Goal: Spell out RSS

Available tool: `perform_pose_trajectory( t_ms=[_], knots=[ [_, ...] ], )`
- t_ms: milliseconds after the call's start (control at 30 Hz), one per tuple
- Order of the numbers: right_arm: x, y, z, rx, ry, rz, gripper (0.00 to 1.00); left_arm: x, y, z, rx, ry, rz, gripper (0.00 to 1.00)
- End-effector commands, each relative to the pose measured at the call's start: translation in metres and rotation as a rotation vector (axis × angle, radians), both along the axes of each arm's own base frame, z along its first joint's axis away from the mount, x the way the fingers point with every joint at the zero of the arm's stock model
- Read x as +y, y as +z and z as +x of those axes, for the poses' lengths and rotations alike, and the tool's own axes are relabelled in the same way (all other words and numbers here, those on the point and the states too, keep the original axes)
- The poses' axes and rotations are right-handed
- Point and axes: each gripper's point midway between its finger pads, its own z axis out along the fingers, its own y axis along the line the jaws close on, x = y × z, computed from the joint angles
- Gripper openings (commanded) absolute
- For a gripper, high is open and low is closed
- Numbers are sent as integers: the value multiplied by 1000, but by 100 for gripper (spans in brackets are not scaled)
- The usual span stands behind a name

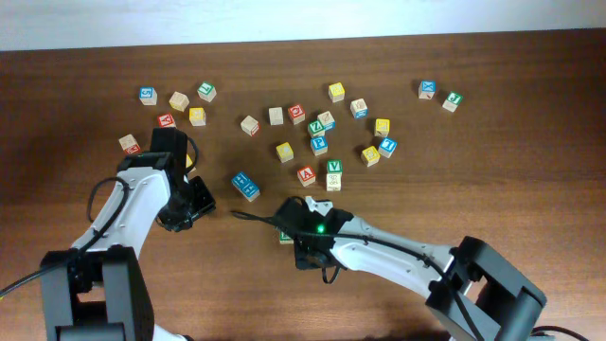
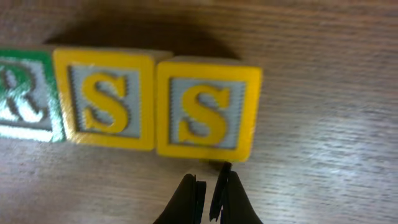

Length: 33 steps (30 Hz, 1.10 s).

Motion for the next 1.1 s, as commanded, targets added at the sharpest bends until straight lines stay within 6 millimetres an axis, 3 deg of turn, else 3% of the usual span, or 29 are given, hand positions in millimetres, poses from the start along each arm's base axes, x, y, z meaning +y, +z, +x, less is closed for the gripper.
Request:
perform_pose_trajectory(
  t_ms=[0, 1067],
  knots=[
    [-8, -3, 7, -20, -11, -27, 4, 4, 6, 3, -22, -10, 12, 44],
    [-3, -2, 11, -37, -10, -7, 4, 4, 6, 3, -22, -11, 12, 44]
  ],
)
